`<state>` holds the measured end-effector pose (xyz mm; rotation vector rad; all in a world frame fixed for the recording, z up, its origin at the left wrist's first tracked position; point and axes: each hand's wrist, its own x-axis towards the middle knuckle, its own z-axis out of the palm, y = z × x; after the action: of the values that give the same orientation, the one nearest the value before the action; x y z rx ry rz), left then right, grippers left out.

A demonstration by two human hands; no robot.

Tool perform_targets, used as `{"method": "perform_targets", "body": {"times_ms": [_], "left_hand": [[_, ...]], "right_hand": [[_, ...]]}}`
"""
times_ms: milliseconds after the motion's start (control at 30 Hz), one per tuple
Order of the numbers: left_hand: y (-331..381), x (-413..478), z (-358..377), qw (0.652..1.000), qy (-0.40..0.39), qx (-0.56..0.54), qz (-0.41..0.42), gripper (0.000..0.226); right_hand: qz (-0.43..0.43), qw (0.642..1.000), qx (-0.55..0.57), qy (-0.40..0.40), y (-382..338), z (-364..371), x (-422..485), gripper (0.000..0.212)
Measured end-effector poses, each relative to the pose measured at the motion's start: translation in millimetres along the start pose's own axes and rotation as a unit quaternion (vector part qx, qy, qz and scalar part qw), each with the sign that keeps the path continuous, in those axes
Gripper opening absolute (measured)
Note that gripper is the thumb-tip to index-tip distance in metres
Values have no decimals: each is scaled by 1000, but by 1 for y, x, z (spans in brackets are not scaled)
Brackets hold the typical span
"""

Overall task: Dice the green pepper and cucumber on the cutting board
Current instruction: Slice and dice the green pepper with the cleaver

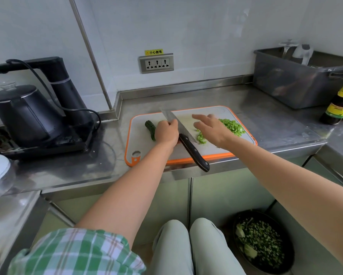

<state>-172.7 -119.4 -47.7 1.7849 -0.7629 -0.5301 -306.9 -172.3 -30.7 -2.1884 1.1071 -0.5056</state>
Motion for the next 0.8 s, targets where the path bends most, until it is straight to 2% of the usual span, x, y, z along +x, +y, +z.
{"method": "perform_targets", "body": {"times_ms": [33,67,133,167,267,333,367,433,500,567,667,800], "left_hand": [[0,1,0,1000,-5,8,-1,38],[0,2,1,1000,-14,15,3,38],[2,0,3,999,-32,37,4,36],[3,-3,6,999,-34,41,3,36],[9,-12,13,999,-43,-8,-10,34],[13,-16,14,998,-42,-44,-20,36],[12,-17,14,998,-45,-48,-20,39],[8,-17,11,999,-43,3,11,42],[0,-17,7,993,-28,103,57,36],[-8,-19,2,980,-11,182,79,29],[-13,-23,-1,967,-4,237,95,33],[-16,-22,-1,958,1,266,110,34]], "right_hand": [[6,997,58,-56,-7,-5,-6,44],[13,990,71,-118,-12,-8,-11,43],[19,979,31,-202,-19,-9,-22,45],[17,976,10,-215,-20,-8,-26,47],[9,986,-8,-167,-17,-2,-31,32],[24,994,33,-102,-14,-4,-34,11],[43,994,74,-71,-12,-6,-35,9],[91,982,159,-49,-5,-11,-37,10],[129,970,194,-64,1,-14,-39,12],[154,966,193,-78,9,-15,-39,13],[187,962,186,-72,23,-15,-36,13],[222,960,173,-7,39,-27,-29,20]]}}
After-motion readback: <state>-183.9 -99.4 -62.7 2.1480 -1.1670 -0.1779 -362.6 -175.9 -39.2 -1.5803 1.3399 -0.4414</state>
